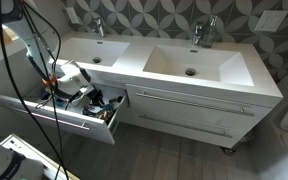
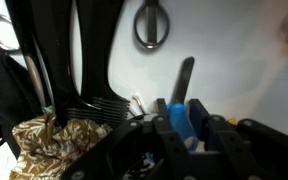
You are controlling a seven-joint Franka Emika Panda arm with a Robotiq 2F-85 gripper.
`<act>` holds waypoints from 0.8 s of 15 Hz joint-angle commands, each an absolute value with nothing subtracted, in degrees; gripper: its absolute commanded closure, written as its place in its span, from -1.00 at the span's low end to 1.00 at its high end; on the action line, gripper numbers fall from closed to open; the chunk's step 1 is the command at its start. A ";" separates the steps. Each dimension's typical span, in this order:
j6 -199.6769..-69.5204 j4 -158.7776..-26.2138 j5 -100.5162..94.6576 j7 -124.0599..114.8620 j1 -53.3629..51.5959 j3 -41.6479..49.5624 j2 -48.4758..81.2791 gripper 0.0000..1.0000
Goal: Pick up the blue scissors from the open drawer and put them on the kitchen counter
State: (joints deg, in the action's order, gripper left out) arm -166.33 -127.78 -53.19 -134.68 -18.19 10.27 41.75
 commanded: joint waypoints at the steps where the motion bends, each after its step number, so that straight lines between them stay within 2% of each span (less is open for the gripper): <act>1: -167.10 -126.85 -54.11 -136.27 -19.59 11.27 42.80 -0.18; 5: -167.18 -126.60 -54.18 -136.29 -19.86 11.41 43.14 -0.27; 10: -167.46 -125.65 -54.52 -136.92 -20.82 12.60 44.36 0.02; 11: -167.44 -125.40 -54.55 -137.05 -21.08 12.91 44.61 0.18; 12: -167.52 -125.24 -54.57 -137.13 -21.35 13.23 44.83 0.22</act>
State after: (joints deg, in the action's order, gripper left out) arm -166.41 -126.83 -53.19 -134.73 -19.58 11.43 43.08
